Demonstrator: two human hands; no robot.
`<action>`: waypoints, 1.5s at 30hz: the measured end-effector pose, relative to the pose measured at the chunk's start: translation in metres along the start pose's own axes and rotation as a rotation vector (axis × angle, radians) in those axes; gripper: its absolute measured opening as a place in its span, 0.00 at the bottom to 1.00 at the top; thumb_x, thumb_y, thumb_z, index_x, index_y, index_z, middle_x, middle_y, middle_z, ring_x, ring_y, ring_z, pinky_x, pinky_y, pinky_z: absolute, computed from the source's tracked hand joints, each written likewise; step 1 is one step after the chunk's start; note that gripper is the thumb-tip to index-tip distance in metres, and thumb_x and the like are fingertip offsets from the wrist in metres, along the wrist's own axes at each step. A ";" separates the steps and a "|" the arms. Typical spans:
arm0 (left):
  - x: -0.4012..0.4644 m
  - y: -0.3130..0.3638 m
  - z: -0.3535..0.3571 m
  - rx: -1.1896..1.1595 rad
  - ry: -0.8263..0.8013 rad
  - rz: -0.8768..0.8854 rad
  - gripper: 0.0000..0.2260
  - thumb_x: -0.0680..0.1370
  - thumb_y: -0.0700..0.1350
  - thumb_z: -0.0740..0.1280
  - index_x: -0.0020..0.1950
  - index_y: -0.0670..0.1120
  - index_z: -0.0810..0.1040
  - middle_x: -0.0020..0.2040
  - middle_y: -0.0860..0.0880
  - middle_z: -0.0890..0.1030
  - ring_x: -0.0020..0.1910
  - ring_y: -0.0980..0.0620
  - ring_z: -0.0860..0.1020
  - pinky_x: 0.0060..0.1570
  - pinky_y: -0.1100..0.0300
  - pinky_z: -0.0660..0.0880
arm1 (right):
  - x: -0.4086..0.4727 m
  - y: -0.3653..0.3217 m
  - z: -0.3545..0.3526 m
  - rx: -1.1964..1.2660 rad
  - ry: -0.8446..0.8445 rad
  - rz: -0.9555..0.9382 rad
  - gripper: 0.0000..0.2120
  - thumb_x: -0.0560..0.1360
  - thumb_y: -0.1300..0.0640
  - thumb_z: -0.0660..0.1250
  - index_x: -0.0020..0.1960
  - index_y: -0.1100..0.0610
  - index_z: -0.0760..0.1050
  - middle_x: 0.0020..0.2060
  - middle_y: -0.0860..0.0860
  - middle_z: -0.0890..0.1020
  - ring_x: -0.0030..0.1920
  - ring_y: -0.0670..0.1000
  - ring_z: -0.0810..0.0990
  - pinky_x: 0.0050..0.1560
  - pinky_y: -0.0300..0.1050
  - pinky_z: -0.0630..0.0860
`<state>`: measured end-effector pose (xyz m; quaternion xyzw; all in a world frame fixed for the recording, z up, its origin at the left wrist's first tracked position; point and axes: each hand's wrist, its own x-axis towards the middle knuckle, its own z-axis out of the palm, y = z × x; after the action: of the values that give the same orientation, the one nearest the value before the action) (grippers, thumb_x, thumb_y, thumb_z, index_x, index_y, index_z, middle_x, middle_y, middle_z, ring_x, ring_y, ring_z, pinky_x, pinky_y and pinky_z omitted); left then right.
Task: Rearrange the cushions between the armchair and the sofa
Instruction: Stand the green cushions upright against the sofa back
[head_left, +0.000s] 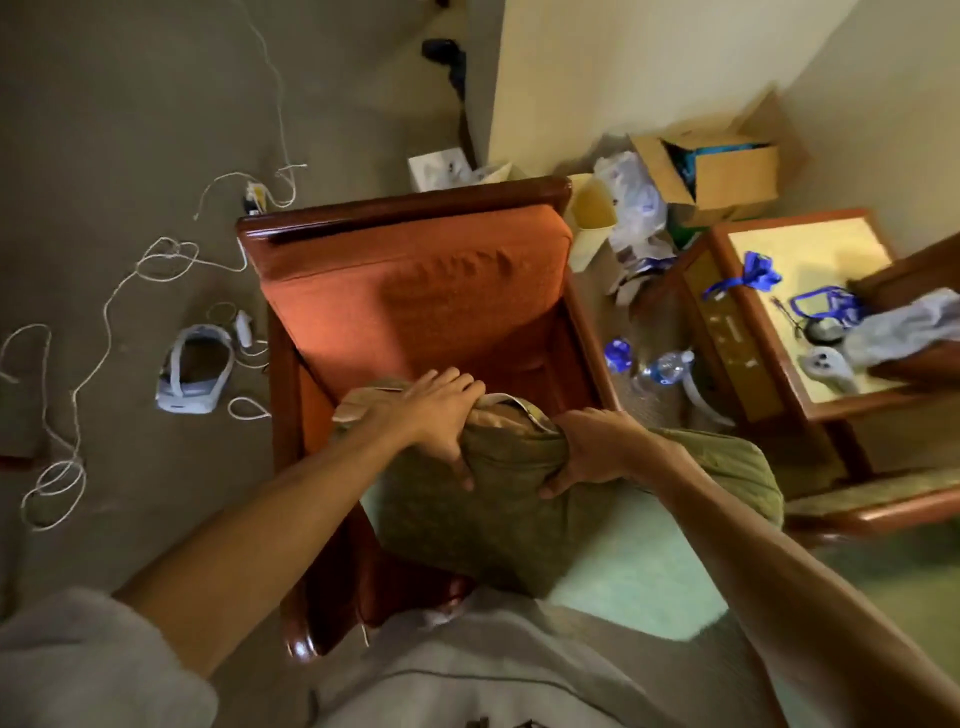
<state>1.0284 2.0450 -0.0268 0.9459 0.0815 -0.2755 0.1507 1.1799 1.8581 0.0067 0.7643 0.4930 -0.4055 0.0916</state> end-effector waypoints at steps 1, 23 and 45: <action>-0.009 0.012 -0.002 0.045 0.023 0.044 0.56 0.55 0.74 0.75 0.73 0.47 0.63 0.67 0.50 0.69 0.66 0.48 0.66 0.69 0.48 0.62 | -0.020 -0.001 0.007 -0.013 0.039 0.012 0.36 0.60 0.27 0.74 0.60 0.45 0.73 0.48 0.43 0.79 0.49 0.49 0.78 0.52 0.47 0.73; -0.038 0.449 -0.083 0.433 0.159 0.886 0.51 0.62 0.74 0.72 0.78 0.68 0.48 0.49 0.57 0.68 0.48 0.56 0.65 0.49 0.56 0.60 | -0.457 0.125 0.194 0.358 0.645 0.577 0.34 0.57 0.25 0.74 0.56 0.42 0.72 0.46 0.39 0.79 0.46 0.46 0.77 0.47 0.46 0.74; 0.178 0.829 0.053 0.508 0.101 1.054 0.52 0.67 0.69 0.72 0.81 0.56 0.48 0.65 0.50 0.71 0.60 0.47 0.69 0.65 0.52 0.64 | -0.568 0.440 0.407 0.402 0.659 1.121 0.47 0.69 0.36 0.73 0.78 0.55 0.55 0.72 0.52 0.69 0.72 0.54 0.68 0.71 0.57 0.63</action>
<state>1.3471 1.2595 0.0328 0.8773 -0.4612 -0.1289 0.0319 1.2237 1.0344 0.0295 0.9901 -0.0606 -0.1265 -0.0108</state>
